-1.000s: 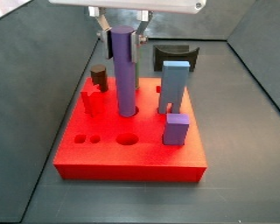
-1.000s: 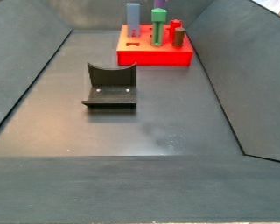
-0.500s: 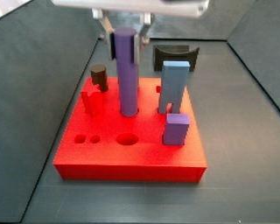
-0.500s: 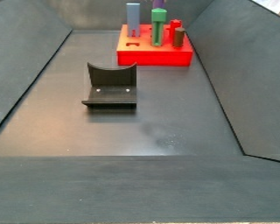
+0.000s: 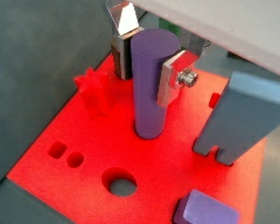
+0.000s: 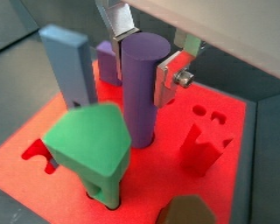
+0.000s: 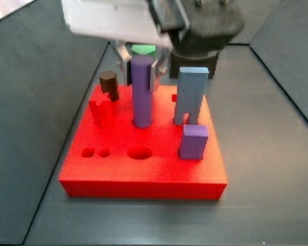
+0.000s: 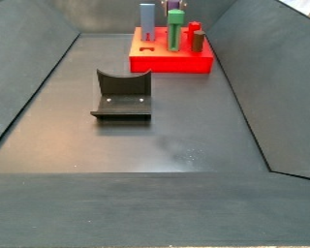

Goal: Pick up the round object. Move up. Place the round object on the fixture. Regrasp the round object. Move to above the board. Insert the round object.
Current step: Insert the round object.

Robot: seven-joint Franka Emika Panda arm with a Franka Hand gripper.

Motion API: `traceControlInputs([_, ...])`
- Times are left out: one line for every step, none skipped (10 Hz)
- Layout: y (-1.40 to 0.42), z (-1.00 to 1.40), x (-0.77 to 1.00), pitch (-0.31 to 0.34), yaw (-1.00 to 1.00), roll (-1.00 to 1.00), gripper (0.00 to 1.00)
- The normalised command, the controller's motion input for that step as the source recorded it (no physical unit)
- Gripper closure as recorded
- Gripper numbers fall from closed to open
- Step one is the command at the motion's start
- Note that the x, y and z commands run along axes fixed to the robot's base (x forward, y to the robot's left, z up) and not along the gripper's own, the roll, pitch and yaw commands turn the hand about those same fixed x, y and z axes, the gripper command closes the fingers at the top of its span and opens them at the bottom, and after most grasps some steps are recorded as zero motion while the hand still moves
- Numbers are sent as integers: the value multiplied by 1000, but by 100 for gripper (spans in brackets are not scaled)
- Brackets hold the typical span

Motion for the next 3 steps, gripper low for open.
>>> traceControlInputs([9, -354, 229, 50, 0, 36, 100])
traceControlInputs([89, 0, 71, 11, -66, -56, 100])
traceControlInputs([0, 0, 0, 0, 0, 0, 100])
